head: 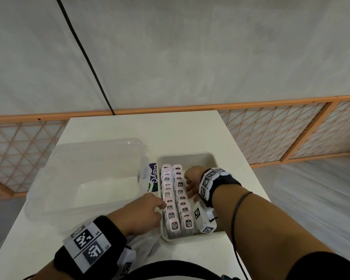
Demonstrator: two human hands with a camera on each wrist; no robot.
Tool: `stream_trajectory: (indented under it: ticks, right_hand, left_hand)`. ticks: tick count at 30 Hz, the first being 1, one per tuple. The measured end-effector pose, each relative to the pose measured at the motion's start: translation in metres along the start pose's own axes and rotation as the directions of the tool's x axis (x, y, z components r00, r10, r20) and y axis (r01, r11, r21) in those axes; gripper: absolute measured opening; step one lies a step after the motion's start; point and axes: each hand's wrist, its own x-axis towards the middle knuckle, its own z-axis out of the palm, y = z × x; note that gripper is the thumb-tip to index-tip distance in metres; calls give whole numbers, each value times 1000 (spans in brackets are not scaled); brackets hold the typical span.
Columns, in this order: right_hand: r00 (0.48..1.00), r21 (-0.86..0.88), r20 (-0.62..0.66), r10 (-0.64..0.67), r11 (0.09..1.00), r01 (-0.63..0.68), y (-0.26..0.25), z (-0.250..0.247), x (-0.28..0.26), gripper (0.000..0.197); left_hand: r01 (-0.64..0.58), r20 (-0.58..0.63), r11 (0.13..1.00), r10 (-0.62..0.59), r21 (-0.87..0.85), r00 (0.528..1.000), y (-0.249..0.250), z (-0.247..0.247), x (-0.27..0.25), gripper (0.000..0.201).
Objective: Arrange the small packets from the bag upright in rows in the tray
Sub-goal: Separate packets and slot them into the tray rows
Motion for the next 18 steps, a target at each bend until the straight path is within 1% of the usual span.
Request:
stream_trajectory:
  ticks: [4, 6, 9, 10, 11, 12, 13, 15, 17, 18]
  right_hand:
    - [1000, 31, -7, 1, 1000, 0, 2, 1, 8, 24]
    - [998, -42, -42, -46, 998, 44, -2, -3, 4, 22]
    - [981, -161, -110, -159, 977, 140, -6, -6, 2, 32]
    - [980, -183, -104, -172, 971, 151, -8, -6, 1, 29]
    - [976, -192, -99, -194, 966, 173, -7, -6, 5, 19]
    - [975, -194, -90, -202, 964, 182, -7, -5, 7, 8]
    - [971, -177, -88, -223, 963, 205, -6, -6, 11, 4]
    - [970, -93, -84, -228, 971, 220, -5, -3, 14, 4]
    - [971, -48, -92, -222, 975, 218, -3, -3, 26, 14]
    - [976, -38, -83, -201, 979, 198, -1, -3, 33, 23]
  left_hand:
    - [-9, -12, 1000, 9, -25, 1000, 1, 0, 0, 38]
    - [0, -11, 999, -1, -38, 1000, 1, 0, 0, 37]
    - [8, -2, 999, -8, -39, 1000, 1, 0, 1, 35]
    - [10, 0, 999, -11, -40, 1000, 1, 0, 0, 33]
    - [17, 2, 999, -17, -42, 1000, 2, 0, 0, 30]
    - [25, 2, 999, -25, -44, 1000, 2, 0, 1, 26]
    - [34, 1, 998, -34, -48, 999, 1, 0, 2, 23]
    - [48, 8, 997, -47, -60, 999, -1, 0, 4, 28]
    - [50, 11, 996, -49, -76, 999, -3, 2, 5, 34]
    - [50, 11, 995, -50, -85, 999, -4, 3, 6, 35]
